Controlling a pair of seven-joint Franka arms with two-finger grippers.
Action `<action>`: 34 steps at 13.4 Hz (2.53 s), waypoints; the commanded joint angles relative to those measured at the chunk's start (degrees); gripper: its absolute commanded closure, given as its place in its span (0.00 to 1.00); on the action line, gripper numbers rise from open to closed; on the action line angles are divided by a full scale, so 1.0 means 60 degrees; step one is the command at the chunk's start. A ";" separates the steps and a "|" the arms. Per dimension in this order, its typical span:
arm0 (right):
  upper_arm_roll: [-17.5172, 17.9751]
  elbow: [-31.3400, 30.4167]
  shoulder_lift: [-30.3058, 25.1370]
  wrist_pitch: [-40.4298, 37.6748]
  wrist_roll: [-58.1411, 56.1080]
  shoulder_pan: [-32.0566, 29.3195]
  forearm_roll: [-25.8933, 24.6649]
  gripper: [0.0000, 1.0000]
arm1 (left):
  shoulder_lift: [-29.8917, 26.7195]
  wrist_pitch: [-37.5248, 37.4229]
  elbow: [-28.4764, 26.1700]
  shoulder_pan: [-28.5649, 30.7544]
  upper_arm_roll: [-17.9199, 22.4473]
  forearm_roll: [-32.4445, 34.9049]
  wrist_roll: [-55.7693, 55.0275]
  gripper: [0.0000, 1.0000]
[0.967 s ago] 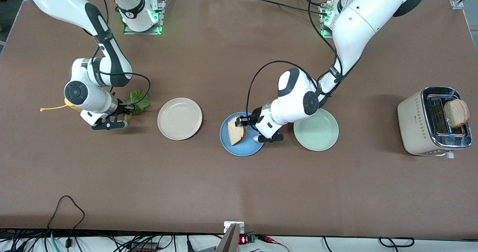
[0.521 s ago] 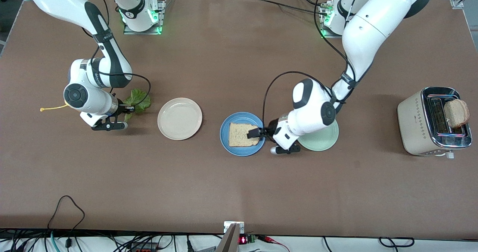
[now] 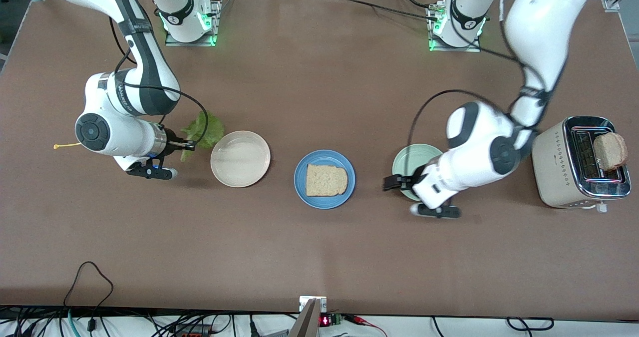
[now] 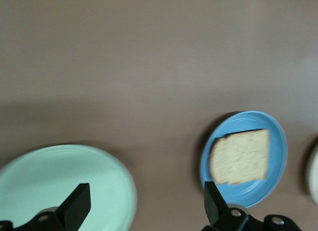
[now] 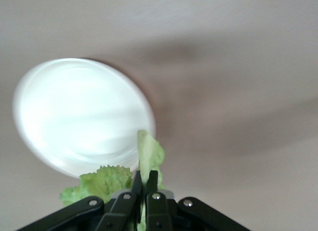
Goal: Make sandwich in blue plate with both arms
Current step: 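Carry the lettuce to the blue plate while the left gripper returns, then release the lettuce onto the bread with the right gripper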
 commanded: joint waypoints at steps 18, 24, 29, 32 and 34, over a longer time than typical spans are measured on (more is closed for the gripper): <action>-0.0030 0.4040 0.4054 0.3936 1.0310 0.3740 0.2867 0.94 | -0.4541 -0.4658 -0.0519 0.0294 0.3022 0.0715 0.1756 0.00; -0.0045 0.4055 0.4186 0.4479 1.0266 0.3726 0.2867 0.93 | -0.5114 -0.4303 -0.1270 0.0280 0.3022 0.0701 0.1697 0.00; -0.0030 0.4055 0.4289 0.4508 1.0295 0.3682 0.2881 0.48 | -0.5144 -0.4377 -0.1270 0.0279 0.3007 0.0715 0.1681 0.00; -0.0045 0.4055 0.4304 0.4435 1.0295 0.3697 0.2867 0.10 | -0.5158 -0.4406 -0.1240 0.0280 0.3007 0.0715 0.1682 0.00; -0.0059 0.4055 0.4216 0.4391 1.0193 0.3609 0.2751 0.00 | -0.5158 -0.4406 -0.1240 0.0280 0.3007 0.0715 0.1682 0.00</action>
